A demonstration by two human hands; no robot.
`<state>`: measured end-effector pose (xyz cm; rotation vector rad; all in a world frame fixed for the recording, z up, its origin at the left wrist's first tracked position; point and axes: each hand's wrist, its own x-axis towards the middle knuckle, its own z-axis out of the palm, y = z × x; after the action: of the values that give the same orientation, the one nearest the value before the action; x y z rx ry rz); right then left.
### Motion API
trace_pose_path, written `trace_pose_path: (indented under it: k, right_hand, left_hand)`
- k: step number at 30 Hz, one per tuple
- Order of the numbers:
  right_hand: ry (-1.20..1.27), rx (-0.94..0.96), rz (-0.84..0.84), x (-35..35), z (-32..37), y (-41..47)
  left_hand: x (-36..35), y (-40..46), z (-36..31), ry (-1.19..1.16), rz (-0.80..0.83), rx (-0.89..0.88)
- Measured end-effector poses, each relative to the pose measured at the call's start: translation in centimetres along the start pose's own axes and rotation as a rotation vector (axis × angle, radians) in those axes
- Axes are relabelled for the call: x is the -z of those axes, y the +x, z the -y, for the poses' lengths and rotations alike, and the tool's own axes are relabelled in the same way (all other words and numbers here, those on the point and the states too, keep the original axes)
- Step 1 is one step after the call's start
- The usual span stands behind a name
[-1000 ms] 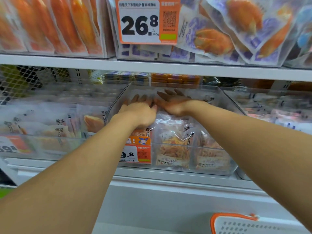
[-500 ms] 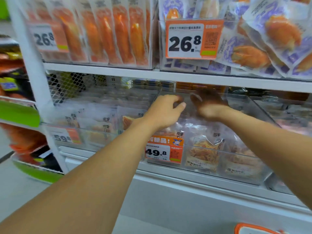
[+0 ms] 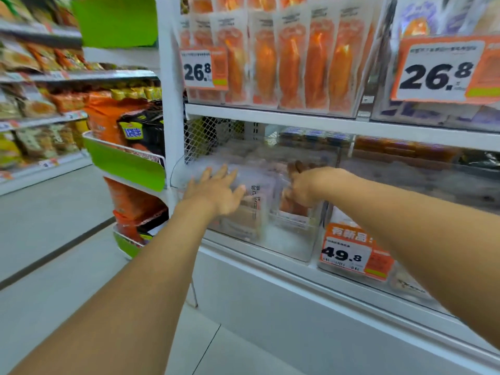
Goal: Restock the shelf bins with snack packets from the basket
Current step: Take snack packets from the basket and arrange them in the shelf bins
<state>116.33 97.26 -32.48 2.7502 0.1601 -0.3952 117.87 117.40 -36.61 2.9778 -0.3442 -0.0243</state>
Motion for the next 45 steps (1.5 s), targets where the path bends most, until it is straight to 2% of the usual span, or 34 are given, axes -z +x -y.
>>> trace_pose_path:
  k: [2, 4, 6, 8, 10, 11, 15, 18, 20, 24, 29, 31, 33, 35, 36, 38, 42, 45]
  right_hand:
    - [0.093, -0.011, -0.053, -0.2, -0.5, 0.8]
    - [0.344, -0.033, -0.191, 0.9, -0.7, 1.2]
    - [0.491, -0.049, -0.260, 2.2, -1.2, 1.5]
    - [0.537, -0.075, -0.081, 3.0, -1.9, 1.8]
    - [0.472, -0.091, 0.131, 3.0, -2.0, 2.1]
    - [0.384, -0.105, 0.135, 2.6, -1.9, 2.7]
    - [0.265, -0.075, -0.143, 0.3, -0.8, 4.4]
    - [0.161, -0.055, -0.270, -0.2, 0.0, 4.3]
    - [0.071, -0.051, -0.267, -0.4, 0.5, 4.2]
    - [0.026, -0.119, -0.114, -0.9, 0.7, 4.5]
    - [-0.034, -0.222, -0.170, -0.5, 1.5, 4.8]
    - [0.083, -0.178, -0.111, 0.6, 1.1, 3.8]
    - [0.235, -0.120, -0.060, 2.2, -0.3, 2.8]
    - [0.403, -0.112, -0.104, 3.8, -1.9, 3.3]
    - [0.499, -0.118, -0.160, 4.2, -2.4, 3.9]
    - [0.593, -0.157, -0.238, 3.7, -3.1, 6.1]
    - [0.773, -0.224, -0.139, 2.3, -2.5, 9.5]
    - [0.778, -0.156, -0.286, 3.2, 0.4, 11.1]
  left_hand:
    - [0.3, 0.2, 0.1, -0.049, -0.056, -0.014]
    - [0.3, 0.6, 0.3, -0.088, -0.163, -0.016]
    - [-0.1, 1.3, 1.0, -0.068, -0.238, 0.010]
    - [-0.3, 2.1, 2.0, -0.075, -0.247, 0.048]
    - [-0.1, 2.8, 2.3, -0.094, -0.216, 0.073]
    - [0.1, 3.1, 2.3, -0.094, -0.192, 0.079]
    - [0.9, 4.4, 1.5, -0.084, -0.115, 0.106]
    - [1.4, 5.2, 0.7, -0.092, -0.203, 0.095]
    - [1.7, 5.5, 0.0, -0.096, -0.238, 0.092]
    - [1.8, 5.3, -0.5, -0.015, -0.049, 0.114]
    - [1.8, 5.3, -0.2, -0.029, 0.042, 0.113]
    - [2.1, 5.4, -0.1, -0.129, 0.000, 0.112]
    - [2.9, 5.4, 0.1, -0.233, -0.146, 0.091]
    - [3.5, 5.3, 0.8, -0.187, -0.265, 0.088]
    - [3.7, 5.2, 1.2, -0.150, -0.258, 0.096]
    - [3.1, 5.3, 2.0, -0.082, -0.122, 0.126]
    - [2.0, 6.0, 2.3, -0.041, 0.033, 0.145]
    - [2.3, 6.7, 1.8, -0.151, 0.046, 0.009]
